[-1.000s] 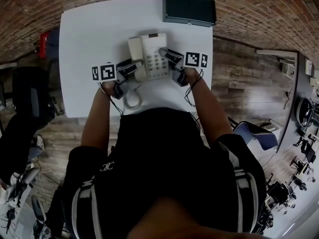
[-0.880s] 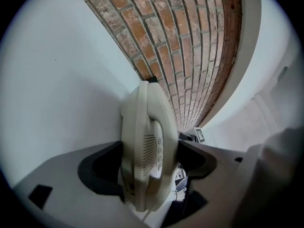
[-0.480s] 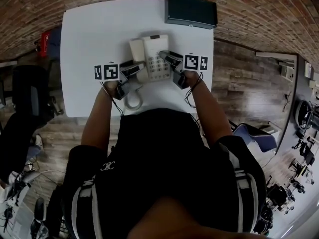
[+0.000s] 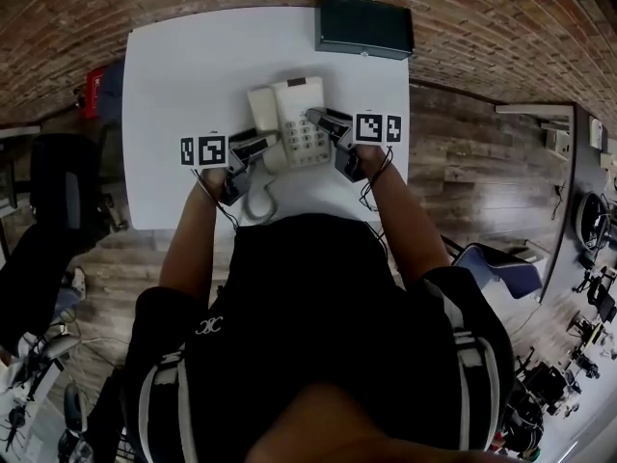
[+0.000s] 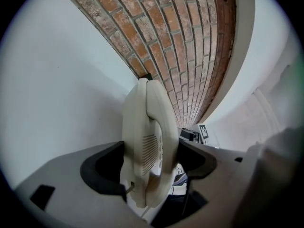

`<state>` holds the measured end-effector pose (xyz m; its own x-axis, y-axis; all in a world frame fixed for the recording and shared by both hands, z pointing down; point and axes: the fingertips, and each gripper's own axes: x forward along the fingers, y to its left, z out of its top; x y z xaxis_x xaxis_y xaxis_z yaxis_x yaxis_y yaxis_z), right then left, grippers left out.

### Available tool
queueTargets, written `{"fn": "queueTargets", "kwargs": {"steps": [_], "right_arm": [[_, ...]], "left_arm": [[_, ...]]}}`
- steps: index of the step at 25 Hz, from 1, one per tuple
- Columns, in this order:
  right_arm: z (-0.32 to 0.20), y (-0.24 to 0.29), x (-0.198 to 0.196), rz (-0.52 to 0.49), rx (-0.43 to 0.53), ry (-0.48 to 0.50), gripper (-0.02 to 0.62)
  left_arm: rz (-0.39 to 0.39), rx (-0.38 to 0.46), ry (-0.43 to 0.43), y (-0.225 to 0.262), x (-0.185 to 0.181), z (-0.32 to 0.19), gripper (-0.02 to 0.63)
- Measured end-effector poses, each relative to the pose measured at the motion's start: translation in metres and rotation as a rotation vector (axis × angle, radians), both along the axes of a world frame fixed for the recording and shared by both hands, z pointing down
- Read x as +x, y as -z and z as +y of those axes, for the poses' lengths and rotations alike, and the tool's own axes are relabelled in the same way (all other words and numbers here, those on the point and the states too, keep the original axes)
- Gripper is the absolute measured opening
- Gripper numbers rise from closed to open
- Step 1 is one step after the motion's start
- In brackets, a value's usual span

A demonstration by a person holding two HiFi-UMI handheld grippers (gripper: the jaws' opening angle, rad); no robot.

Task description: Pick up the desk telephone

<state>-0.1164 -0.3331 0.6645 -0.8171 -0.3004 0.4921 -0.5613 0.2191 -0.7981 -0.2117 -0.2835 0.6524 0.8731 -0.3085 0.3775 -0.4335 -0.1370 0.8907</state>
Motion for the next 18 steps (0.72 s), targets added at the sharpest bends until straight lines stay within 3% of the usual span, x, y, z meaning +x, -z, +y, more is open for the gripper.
{"fn": "queueTargets", "kwargs": {"steps": [18], "right_arm": [[0.019, 0.095, -0.007, -0.045, 0.069, 0.002, 0.216]], "left_arm": [[-0.011, 0.132, 0.053, 0.094, -0.011, 0.016, 0.353]]}}
